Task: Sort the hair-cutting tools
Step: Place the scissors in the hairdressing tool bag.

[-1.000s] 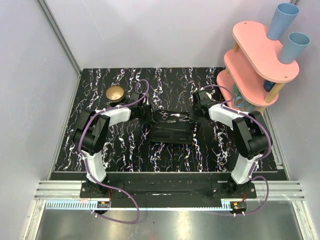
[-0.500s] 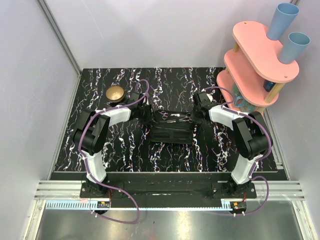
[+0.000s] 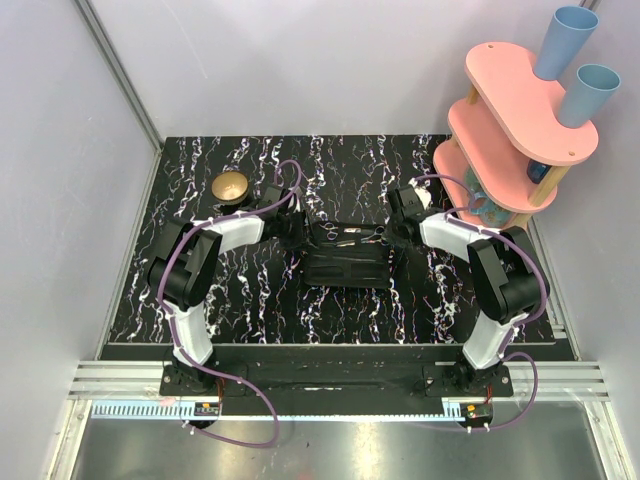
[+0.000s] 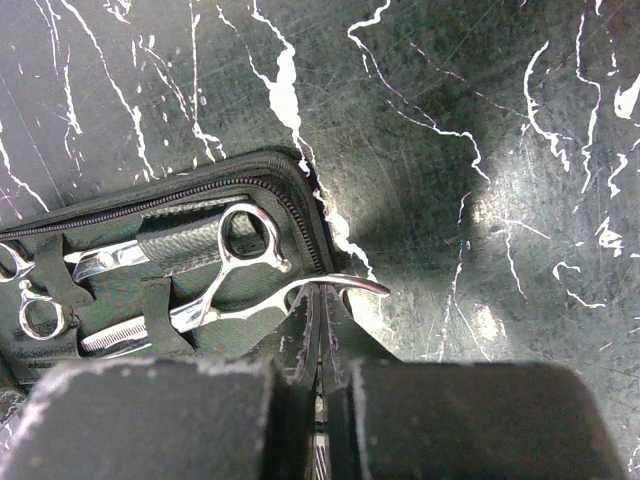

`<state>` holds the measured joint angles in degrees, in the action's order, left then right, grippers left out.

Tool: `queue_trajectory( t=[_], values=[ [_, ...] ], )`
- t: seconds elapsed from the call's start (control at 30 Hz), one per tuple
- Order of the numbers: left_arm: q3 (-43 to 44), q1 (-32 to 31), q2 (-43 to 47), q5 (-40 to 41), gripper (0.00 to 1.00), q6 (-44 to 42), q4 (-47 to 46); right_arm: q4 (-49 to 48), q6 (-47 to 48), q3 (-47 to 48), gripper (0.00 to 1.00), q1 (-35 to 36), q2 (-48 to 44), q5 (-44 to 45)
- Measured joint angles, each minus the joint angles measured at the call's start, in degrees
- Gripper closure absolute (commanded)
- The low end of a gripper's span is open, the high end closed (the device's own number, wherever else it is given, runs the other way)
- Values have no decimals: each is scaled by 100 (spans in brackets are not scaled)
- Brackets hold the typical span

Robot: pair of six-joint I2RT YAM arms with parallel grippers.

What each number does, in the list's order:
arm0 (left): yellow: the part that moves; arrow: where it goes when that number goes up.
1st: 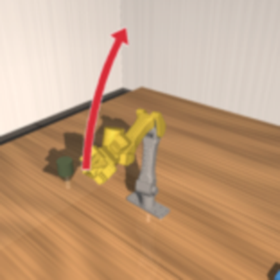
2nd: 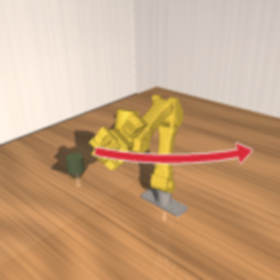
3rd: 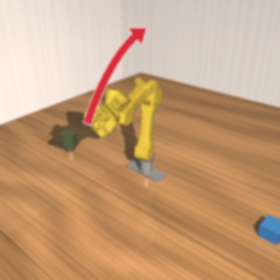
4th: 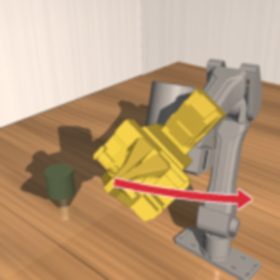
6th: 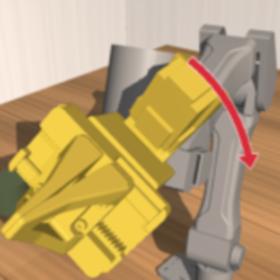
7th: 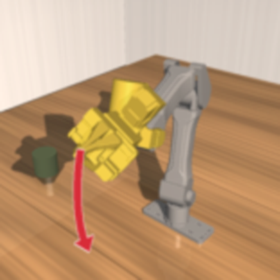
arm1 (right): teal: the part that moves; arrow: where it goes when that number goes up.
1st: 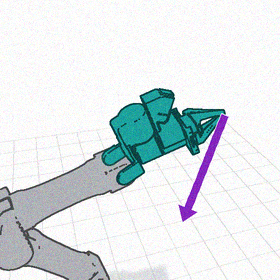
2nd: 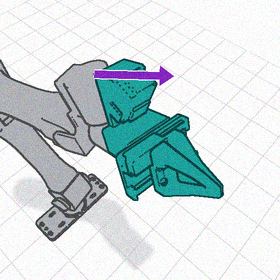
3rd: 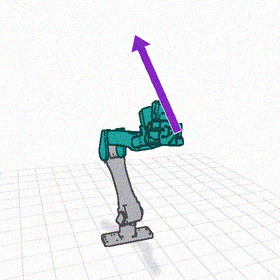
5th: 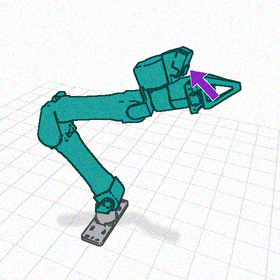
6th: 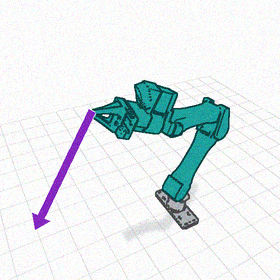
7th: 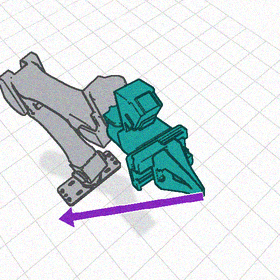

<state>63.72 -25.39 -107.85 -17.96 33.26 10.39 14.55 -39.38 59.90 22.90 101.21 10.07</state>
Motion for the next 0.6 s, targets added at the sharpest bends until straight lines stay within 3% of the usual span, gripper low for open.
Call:
queue_trajectory(
  t=[0.13,0.27,0.3,0.4,0.5,0.6],
  values=[
    [0,0,-2,-4,59,2,0,-48,-13,-33,99,0,-7,-22],
    [0,0,-2,-4,59,0,2,-308,109,-297,82,9,-240,-103],
    [2,0,-2,0,60,0,7,-332,173,-367,71,11,-361,-162],
    [37,-2,-13,28,60,0,76,-439,664,-291,54,31,-610,-577],
    [81,-13,-20,111,61,-2,203,-573,1416,48,46,122,-619,-1220],
    [109,-20,-20,208,62,-4,278,-463,2293,520,44,219,-468,-2096]
  ],
)
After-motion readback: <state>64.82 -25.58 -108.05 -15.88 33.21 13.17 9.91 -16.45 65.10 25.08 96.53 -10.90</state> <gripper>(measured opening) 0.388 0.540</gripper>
